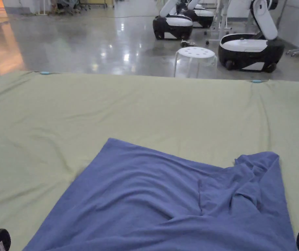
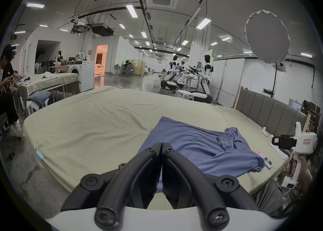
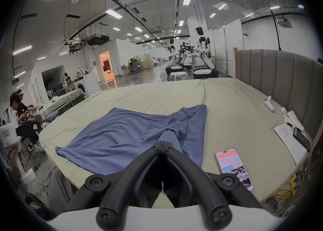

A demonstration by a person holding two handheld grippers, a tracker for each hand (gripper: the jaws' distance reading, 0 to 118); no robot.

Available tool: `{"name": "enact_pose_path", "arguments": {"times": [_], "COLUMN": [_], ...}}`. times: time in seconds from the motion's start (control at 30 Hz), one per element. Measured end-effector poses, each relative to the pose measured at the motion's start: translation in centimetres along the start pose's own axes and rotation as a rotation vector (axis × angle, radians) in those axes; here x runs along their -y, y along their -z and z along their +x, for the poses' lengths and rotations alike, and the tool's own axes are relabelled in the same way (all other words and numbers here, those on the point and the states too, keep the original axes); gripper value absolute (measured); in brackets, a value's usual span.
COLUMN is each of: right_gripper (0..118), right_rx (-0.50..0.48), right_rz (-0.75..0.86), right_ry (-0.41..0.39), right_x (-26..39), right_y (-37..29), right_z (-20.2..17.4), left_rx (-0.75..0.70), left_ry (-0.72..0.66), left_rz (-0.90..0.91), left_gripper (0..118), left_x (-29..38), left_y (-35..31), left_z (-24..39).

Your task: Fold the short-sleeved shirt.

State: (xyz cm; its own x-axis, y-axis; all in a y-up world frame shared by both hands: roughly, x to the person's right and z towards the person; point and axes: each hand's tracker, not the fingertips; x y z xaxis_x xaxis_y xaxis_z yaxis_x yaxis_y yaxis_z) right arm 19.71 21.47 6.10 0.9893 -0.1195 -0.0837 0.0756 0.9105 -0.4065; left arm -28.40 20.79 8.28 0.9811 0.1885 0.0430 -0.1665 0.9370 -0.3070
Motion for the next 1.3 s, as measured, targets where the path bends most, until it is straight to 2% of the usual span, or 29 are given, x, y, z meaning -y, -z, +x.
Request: {"name": "enact_pose_path", "arguments": {"times": [0.2, 0.23, 0.27, 0.33, 0.53, 0.8, 0.9, 0.97, 1.13, 1.3], "right_gripper": [0, 0, 0, 0, 0, 0, 0, 0, 0, 0], "right_rx": [-0.027, -0.033, -0.037, -0.041, -0.028, 0.009, 0.025, 0.032, 0.045, 0.106], "right_rz": [-0.023, -0.031, -0.038, -0.05, -0.08, -0.092, -0.099, -0.106, -0.116, -0.101], "right_ry": [0.017, 0.023, 0.028, 0.037, 0.06, 0.094, 0.11, 0.124, 0.154, 0.145], "right_x": [0.7, 0.8, 1.0, 1.5, 2.3, 2.6, 2.4, 2.4, 2.2, 0.8], "right_y": [0.2, 0.3, 0.2, 0.2, -0.3, -0.8, -0.3, 0.1, 0.6, 1.2], "right_z": [0.0, 0.0, 0.1, 0.2, 1.1, 1.9, 1.8, 1.7, 1.9, 3.0], "left_rx": [-0.042, -0.043, -0.034, -0.059, -0.084, -0.087, -0.129, -0.139, -0.133, -0.141], "left_ry": [-0.009, -0.012, -0.029, -0.036, -0.115, -0.204, -0.159, -0.099, -0.032, -0.034], "left_rz": [-0.077, -0.102, -0.161, -0.206, -0.323, -0.408, -0.444, -0.467, -0.489, -0.492], "left_gripper": [5, 12, 29, 49, 56, 54, 46, 44, 20, 15], "left_x": [0.2, 0.3, 0.6, 1.6, 4.7, 6.1, 6.3, 6.3, 6.3, 6.3], "left_y": [0.3, 0.5, 1.0, 1.9, 5.0, 8.5, 9.4, 9.9, 10.2, 10.0], "left_z": [-2.1, -2.6, -3.3, -4.8, -7.8, -9.5, -8.8, -8.3, -7.4, -7.0]}}
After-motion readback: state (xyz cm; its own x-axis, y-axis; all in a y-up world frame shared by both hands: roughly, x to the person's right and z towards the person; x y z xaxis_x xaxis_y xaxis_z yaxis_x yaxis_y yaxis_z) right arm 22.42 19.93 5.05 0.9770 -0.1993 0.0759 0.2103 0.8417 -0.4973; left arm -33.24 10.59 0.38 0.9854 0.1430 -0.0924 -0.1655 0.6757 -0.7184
